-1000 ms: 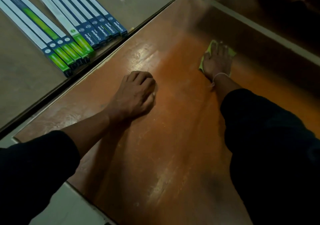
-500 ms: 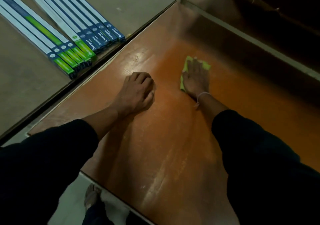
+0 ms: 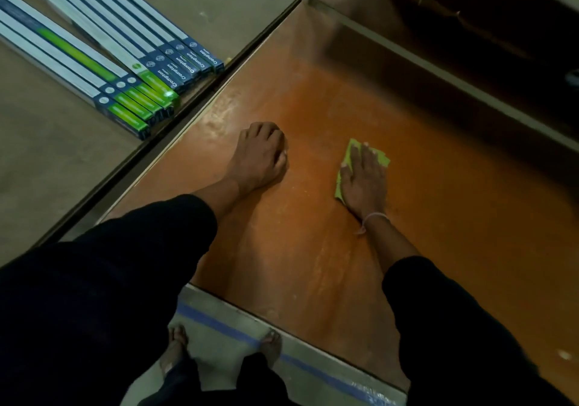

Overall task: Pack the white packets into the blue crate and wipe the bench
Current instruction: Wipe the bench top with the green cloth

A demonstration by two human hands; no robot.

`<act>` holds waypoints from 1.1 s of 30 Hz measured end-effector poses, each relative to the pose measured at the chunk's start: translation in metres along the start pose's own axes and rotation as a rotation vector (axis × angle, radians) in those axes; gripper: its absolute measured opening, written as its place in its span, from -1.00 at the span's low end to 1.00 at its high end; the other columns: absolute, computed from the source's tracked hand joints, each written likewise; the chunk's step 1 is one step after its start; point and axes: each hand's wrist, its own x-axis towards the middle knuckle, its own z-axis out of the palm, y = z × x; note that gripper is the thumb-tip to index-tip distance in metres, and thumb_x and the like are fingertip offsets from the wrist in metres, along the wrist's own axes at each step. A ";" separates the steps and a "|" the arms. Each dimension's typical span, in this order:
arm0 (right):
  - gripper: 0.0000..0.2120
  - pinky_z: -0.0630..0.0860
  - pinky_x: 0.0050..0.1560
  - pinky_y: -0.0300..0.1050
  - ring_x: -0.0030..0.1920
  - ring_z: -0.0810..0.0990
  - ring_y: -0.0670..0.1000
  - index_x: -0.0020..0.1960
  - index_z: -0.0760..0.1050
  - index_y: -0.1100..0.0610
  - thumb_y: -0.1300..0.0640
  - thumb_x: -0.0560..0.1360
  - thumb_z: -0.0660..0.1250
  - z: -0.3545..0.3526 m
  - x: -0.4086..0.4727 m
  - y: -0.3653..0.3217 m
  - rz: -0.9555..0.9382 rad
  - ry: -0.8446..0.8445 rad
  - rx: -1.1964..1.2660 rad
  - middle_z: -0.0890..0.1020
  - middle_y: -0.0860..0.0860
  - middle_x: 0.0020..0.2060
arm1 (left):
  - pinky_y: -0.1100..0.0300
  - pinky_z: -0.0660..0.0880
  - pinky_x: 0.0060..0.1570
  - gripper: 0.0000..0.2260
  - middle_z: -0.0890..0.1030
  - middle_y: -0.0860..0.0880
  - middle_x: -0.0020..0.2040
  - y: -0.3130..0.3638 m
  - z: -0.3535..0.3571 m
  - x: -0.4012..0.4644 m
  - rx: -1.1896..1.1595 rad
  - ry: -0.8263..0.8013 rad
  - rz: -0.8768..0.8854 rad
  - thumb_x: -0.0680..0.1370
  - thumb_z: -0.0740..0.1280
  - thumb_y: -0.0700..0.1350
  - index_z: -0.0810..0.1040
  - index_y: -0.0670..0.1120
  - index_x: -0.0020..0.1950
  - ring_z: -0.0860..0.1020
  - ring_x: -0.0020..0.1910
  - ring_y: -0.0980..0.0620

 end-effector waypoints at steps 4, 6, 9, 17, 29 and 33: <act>-0.40 -0.10 0.60 0.15 0.63 -0.12 0.08 0.65 -0.06 0.02 -0.21 0.68 -0.17 0.004 -0.040 -0.028 0.041 -0.026 -0.031 -0.07 0.02 0.64 | -0.09 0.33 0.20 -0.65 0.45 -0.15 0.29 -0.001 -0.002 -0.003 -0.051 -0.006 0.013 0.61 0.16 0.07 0.46 -0.14 0.25 0.38 0.26 -0.20; -0.43 -0.12 0.58 0.09 0.63 -0.13 0.04 0.65 -0.08 -0.03 -0.20 0.69 -0.14 0.005 -0.061 -0.036 -0.162 -0.035 -0.029 -0.08 -0.03 0.64 | -0.09 0.32 0.22 -0.64 0.46 -0.17 0.29 -0.004 -0.004 -0.005 -0.089 -0.028 0.021 0.61 0.18 0.06 0.46 -0.15 0.26 0.38 0.28 -0.21; -0.42 -0.08 0.60 0.12 0.63 -0.11 0.04 0.65 -0.06 -0.04 -0.21 0.68 -0.15 0.002 -0.075 -0.034 -0.105 -0.036 -0.015 -0.06 -0.03 0.64 | -0.10 0.35 0.23 -0.62 0.46 -0.19 0.30 -0.012 -0.009 -0.010 -0.123 -0.060 0.059 0.60 0.17 0.06 0.46 -0.16 0.28 0.38 0.29 -0.23; -0.43 0.04 0.57 0.16 0.63 -0.03 0.09 0.64 0.00 0.01 -0.15 0.68 -0.08 0.010 -0.144 -0.104 -0.425 -0.038 -0.038 0.01 0.03 0.64 | -0.13 0.36 0.21 -0.60 0.50 -0.17 0.29 -0.068 -0.032 -0.039 -0.051 -0.065 0.168 0.57 0.17 0.08 0.51 -0.14 0.27 0.40 0.30 -0.22; -0.42 -0.05 0.59 0.17 0.63 -0.15 0.05 0.65 -0.09 0.00 -0.15 0.70 -0.06 0.006 -0.216 -0.164 -0.664 -0.100 -0.029 -0.08 0.02 0.64 | -0.07 0.42 0.15 -0.70 0.51 -0.13 0.27 -0.121 -0.054 -0.079 -0.027 0.062 0.016 0.60 0.25 0.05 0.54 -0.09 0.22 0.42 0.25 -0.20; -0.42 0.02 0.57 0.20 0.63 -0.15 0.03 0.65 -0.09 -0.03 -0.18 0.70 -0.07 0.013 -0.201 -0.156 -0.364 -0.038 -0.023 -0.08 -0.01 0.64 | -0.08 0.42 0.19 -0.69 0.49 -0.13 0.28 -0.125 -0.057 -0.083 -0.071 0.035 0.023 0.60 0.23 0.06 0.53 -0.09 0.23 0.41 0.27 -0.20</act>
